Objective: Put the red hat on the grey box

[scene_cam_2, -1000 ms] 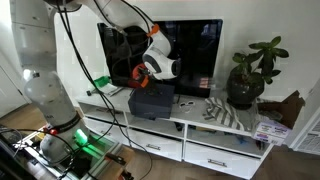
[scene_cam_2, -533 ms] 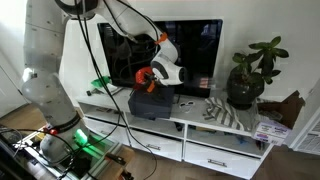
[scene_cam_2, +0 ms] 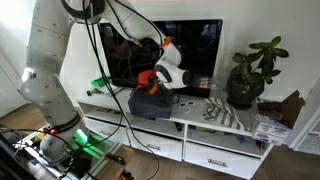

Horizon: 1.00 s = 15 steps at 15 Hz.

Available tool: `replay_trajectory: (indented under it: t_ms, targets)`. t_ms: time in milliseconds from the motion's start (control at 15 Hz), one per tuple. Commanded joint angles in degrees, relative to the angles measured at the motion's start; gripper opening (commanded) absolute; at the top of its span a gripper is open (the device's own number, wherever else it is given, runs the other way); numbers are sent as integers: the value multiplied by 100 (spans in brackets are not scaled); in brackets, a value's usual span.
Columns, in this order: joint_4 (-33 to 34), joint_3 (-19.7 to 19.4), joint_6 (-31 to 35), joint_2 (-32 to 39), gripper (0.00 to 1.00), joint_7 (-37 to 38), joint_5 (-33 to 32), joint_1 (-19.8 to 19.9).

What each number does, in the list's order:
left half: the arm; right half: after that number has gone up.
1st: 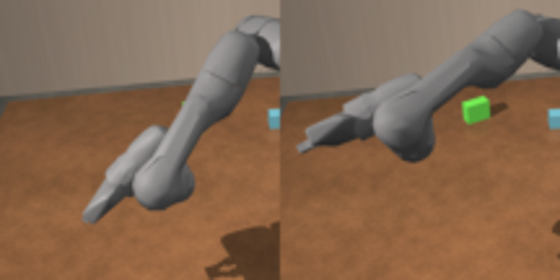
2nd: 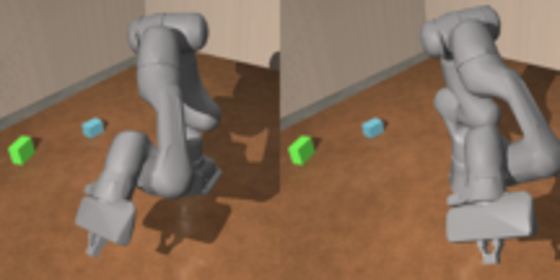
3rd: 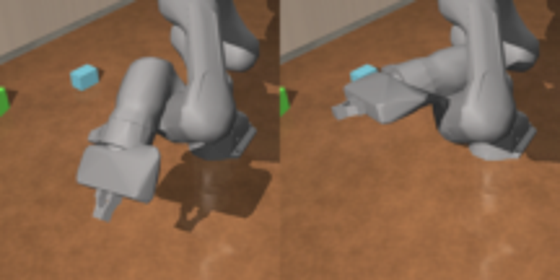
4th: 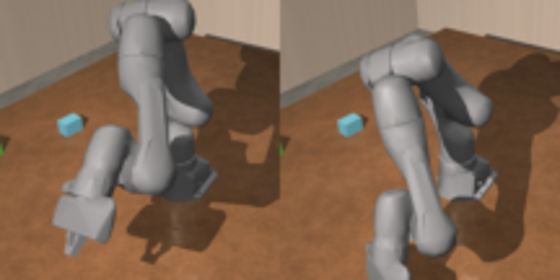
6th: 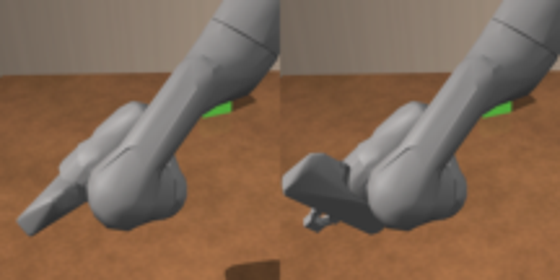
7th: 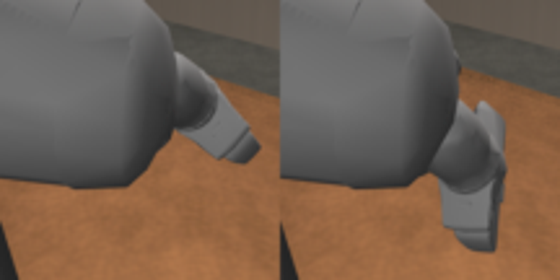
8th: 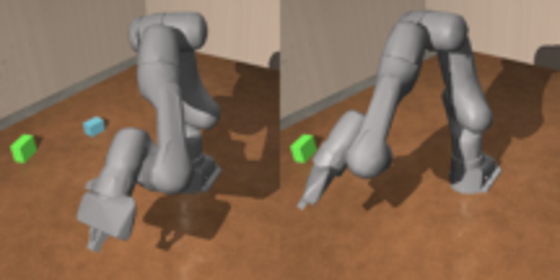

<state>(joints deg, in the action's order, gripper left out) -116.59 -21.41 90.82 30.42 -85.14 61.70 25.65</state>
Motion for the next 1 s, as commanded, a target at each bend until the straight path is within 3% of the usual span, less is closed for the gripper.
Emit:
replay_trajectory:
  t_ms: [0, 333, 867, 933]
  targets:
    - [59, 44, 436, 52, 1, 385, -87, 22]
    - [-43, 103, 1075, 37, 1, 759, -278, -68]
    - [-137, 322, 1194, -8, 1, 1544, -907, -117]
    - [-131, 369, 1230, 5, 22, 1546, -898, -107]
